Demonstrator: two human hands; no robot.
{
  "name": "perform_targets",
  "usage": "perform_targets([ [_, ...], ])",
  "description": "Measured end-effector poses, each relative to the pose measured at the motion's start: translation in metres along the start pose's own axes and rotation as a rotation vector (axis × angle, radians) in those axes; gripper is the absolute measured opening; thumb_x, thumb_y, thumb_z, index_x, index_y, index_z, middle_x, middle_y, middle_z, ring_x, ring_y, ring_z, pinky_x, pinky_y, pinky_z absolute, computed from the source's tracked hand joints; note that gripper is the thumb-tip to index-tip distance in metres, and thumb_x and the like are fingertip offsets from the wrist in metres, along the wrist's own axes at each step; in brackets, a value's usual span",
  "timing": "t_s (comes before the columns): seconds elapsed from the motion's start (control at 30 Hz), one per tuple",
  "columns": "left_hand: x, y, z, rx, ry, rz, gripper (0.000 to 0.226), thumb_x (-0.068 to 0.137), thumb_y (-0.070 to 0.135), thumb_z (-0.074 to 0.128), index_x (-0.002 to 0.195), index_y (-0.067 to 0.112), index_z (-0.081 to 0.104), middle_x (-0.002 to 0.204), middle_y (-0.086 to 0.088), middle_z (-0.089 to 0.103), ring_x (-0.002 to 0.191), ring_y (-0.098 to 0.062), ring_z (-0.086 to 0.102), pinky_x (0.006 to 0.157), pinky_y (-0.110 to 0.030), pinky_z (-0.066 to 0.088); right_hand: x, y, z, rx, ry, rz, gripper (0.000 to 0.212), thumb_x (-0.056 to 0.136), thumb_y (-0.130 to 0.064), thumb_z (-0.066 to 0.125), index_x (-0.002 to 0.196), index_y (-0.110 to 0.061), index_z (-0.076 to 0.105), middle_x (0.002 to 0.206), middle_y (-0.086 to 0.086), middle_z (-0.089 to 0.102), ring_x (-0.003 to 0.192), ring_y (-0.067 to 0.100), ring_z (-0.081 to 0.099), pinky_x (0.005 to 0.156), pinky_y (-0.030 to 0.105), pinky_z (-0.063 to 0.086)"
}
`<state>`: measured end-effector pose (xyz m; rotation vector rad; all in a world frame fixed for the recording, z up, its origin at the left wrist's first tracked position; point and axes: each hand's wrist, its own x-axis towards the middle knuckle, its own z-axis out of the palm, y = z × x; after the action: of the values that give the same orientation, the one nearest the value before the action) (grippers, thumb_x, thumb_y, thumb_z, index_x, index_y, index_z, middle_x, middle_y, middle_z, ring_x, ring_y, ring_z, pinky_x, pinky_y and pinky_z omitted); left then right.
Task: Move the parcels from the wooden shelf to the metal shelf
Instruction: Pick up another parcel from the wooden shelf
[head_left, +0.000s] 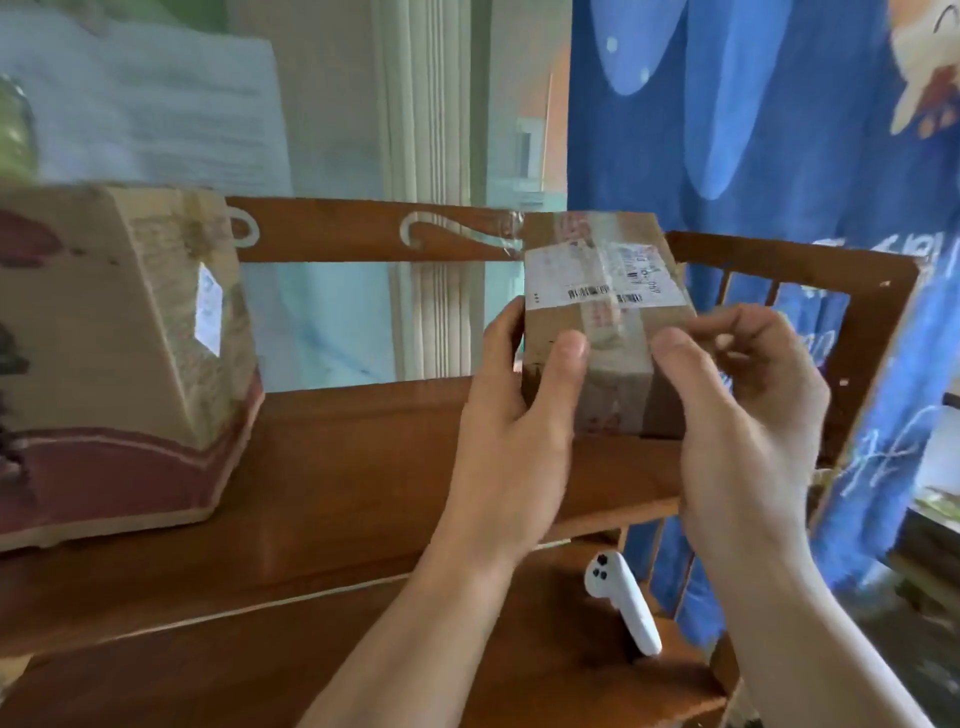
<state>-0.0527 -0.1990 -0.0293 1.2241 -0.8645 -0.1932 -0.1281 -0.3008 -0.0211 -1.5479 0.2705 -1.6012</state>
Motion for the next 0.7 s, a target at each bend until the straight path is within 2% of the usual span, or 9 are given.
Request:
perform_targets([
  [0.03,-0.006,0.005,-0.01,-0.004,0.016,0.026,0.034,0.106,0.028,0.056,0.135,0.045,0.054,0.12,0.029,0.075,0.113,0.01,0.07,0.095,-0.024,0.061,-0.007,-0.006,0.006,0.066,-0.004,0.014,0.01,0.083,-0.014,0.069,0.081,-0.018,0.059,0.081,0.014,0.056,0.074,0.02,0.053,0.064,0.03,0.047],
  [0.1,-0.022,0.017,-0.032,0.005,0.033,0.094,0.047,0.104,0.02,0.062,0.147,0.033,0.049,0.132,0.015,0.074,0.121,-0.002,0.07,0.1,-0.029,0.06,-0.023,-0.017,0.019,0.184,-0.011,0.032,0.013,0.081,-0.011,0.066,0.083,-0.017,0.054,0.083,0.014,0.051,0.072,0.018,0.049,0.063,0.032,0.044],
  [0.2,-0.048,0.031,-0.07,0.006,0.06,0.183,0.062,0.093,0.007,0.062,0.15,0.021,0.043,0.134,0.014,0.072,0.119,-0.006,0.072,0.093,-0.025,0.06,-0.054,-0.035,0.044,0.302,-0.083,0.037,0.024,0.076,-0.016,0.064,0.097,-0.019,0.053,0.097,0.016,0.06,0.085,0.018,0.063,0.069,0.035,0.053],
  [0.27,-0.068,0.041,-0.099,-0.008,0.065,0.213,0.069,0.088,0.0,0.063,0.15,0.022,0.04,0.133,0.014,0.071,0.117,-0.007,0.073,0.089,-0.023,0.06,-0.077,-0.054,0.061,0.377,-0.142,0.055,0.036,0.074,-0.017,0.064,0.109,-0.02,0.054,0.109,0.008,0.066,0.097,0.016,0.069,0.075,0.034,0.057],
  [0.37,-0.106,0.058,-0.15,-0.024,0.054,0.249,0.08,0.082,0.002,0.069,0.15,0.029,0.038,0.139,0.001,0.068,0.122,-0.018,0.071,0.092,-0.028,0.06,-0.117,-0.09,0.088,0.458,-0.232,0.051,0.04,0.078,-0.004,0.06,0.117,-0.012,0.052,0.113,0.007,0.068,0.092,0.007,0.07,0.068,0.025,0.058],
  [0.43,-0.133,0.072,-0.186,-0.03,0.046,0.259,0.082,0.08,0.004,0.068,0.151,0.03,0.036,0.139,-0.002,0.066,0.123,-0.021,0.069,0.095,-0.032,0.059,-0.15,-0.116,0.106,0.495,-0.264,0.028,0.039,0.078,-0.006,0.061,0.115,-0.016,0.052,0.109,0.004,0.067,0.093,0.008,0.069,0.069,0.025,0.056],
  [0.57,-0.19,0.1,-0.263,0.006,0.046,0.28,0.077,0.086,-0.008,0.059,0.146,0.033,0.036,0.144,-0.002,0.061,0.124,-0.021,0.069,0.093,-0.034,0.061,-0.221,-0.163,0.147,0.519,-0.307,0.028,0.04,0.073,-0.021,0.06,0.112,-0.023,0.051,0.106,-0.004,0.067,0.1,0.013,0.066,0.075,0.031,0.056],
  [0.7,-0.243,0.13,-0.338,0.026,0.174,0.279,0.062,0.084,0.01,0.072,0.137,0.03,0.047,0.131,0.001,0.072,0.115,-0.018,0.073,0.086,-0.032,0.062,-0.282,-0.205,0.195,0.558,-0.382,0.046,0.038,0.076,-0.015,0.063,0.111,-0.02,0.053,0.099,-0.008,0.072,0.094,0.007,0.068,0.073,0.033,0.058],
])
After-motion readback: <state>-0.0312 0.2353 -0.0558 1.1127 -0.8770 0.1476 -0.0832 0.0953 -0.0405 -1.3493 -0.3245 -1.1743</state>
